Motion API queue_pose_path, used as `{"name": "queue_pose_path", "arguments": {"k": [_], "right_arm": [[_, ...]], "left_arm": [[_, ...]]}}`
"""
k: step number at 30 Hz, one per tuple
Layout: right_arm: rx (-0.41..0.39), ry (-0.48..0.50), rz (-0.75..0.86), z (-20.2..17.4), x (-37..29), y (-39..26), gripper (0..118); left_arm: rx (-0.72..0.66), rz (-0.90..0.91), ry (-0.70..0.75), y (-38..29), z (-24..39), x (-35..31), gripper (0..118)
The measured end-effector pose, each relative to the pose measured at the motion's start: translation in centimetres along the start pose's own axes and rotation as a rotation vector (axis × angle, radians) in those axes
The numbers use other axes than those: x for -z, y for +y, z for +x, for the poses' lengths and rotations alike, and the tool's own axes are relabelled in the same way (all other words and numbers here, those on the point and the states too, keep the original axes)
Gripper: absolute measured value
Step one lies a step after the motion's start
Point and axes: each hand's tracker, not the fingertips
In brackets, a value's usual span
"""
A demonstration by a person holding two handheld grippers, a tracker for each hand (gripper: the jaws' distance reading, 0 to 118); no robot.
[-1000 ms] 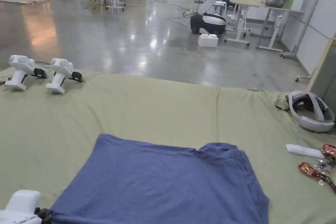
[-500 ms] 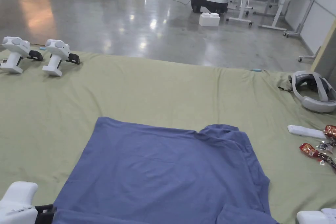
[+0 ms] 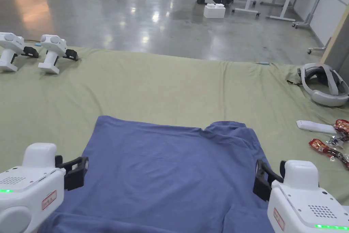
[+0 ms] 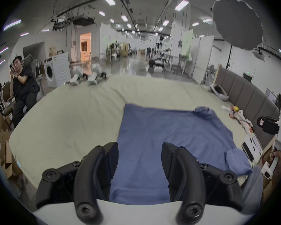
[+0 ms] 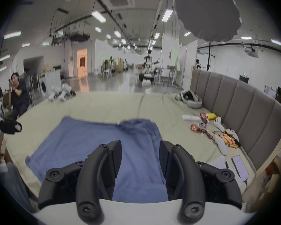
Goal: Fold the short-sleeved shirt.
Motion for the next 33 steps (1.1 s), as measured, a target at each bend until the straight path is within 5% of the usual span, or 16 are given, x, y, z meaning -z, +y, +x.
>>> {"name": "queue_pose_path", "arguments": {"k": [4, 5, 11, 20, 31, 33], "right_arm": [[0.024, -0.019, 0.114, -1.6, -0.1, 1.7, 20], [0.026, -0.017, 0.133, -1.9, -0.2, 1.9, 17], [-0.01, -0.009, 0.203, -3.6, -0.4, 2.8, 8], [-0.039, 0.023, 0.185, -4.6, 0.3, 2.1, 8], [-0.042, 0.054, 0.074, -4.4, 1.8, 0.1, 8], [-0.042, 0.058, 0.047, -4.4, 2.1, -0.5, 8]], "left_arm": [[0.045, 0.109, 0.019, 1.5, 2.7, -0.6, 48], [0.056, 0.137, 0.03, 1.7, 3.3, -0.9, 27], [0.08, 0.275, 0.111, 1.8, 6.0, -3.0, 2], [0.073, 0.201, 0.097, 2.3, 4.6, -2.1, 2], [-0.048, -0.308, 0.078, -2.3, -4.3, 1.8, 2], [-0.087, -0.374, 0.108, -4.0, -5.5, 1.9, 22]]}}
